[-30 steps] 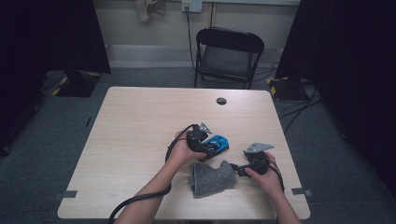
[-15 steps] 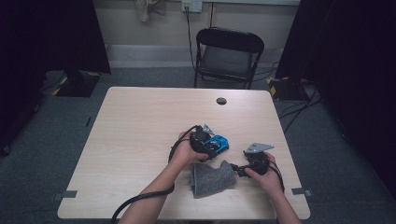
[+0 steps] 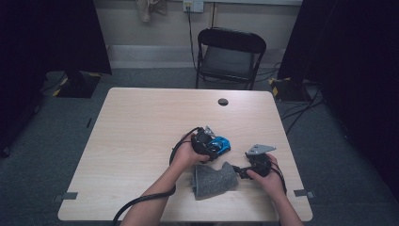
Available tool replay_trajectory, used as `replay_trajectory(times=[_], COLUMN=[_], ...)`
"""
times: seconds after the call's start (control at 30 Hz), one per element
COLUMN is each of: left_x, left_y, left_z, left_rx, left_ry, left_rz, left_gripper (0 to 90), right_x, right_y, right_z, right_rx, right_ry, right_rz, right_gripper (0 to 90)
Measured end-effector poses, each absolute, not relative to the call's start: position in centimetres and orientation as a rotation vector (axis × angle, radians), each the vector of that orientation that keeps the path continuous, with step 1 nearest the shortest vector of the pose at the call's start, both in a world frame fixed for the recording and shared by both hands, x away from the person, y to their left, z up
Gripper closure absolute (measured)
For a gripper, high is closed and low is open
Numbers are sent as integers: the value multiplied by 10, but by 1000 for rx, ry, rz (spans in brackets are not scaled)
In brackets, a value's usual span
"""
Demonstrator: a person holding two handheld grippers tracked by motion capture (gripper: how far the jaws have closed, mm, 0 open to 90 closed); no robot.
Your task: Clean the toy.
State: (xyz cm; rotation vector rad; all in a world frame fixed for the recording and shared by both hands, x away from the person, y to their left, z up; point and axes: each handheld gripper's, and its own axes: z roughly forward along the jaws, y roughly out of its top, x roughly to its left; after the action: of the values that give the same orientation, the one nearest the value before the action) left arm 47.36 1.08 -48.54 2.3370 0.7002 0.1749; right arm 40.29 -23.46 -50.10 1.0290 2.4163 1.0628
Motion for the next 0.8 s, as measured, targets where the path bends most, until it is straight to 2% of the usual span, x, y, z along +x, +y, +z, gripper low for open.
replay_trajectory(times=[0.8], left_x=[466], left_y=[43], left_z=[-467], left_rx=[2331], left_ry=[709], left_rz=[179], left_gripper=[280], right_x=[403], right_y=[-235], right_z=[-501], right_rx=[1029], right_ry=[2417], right_rz=[1062], right_gripper=[153])
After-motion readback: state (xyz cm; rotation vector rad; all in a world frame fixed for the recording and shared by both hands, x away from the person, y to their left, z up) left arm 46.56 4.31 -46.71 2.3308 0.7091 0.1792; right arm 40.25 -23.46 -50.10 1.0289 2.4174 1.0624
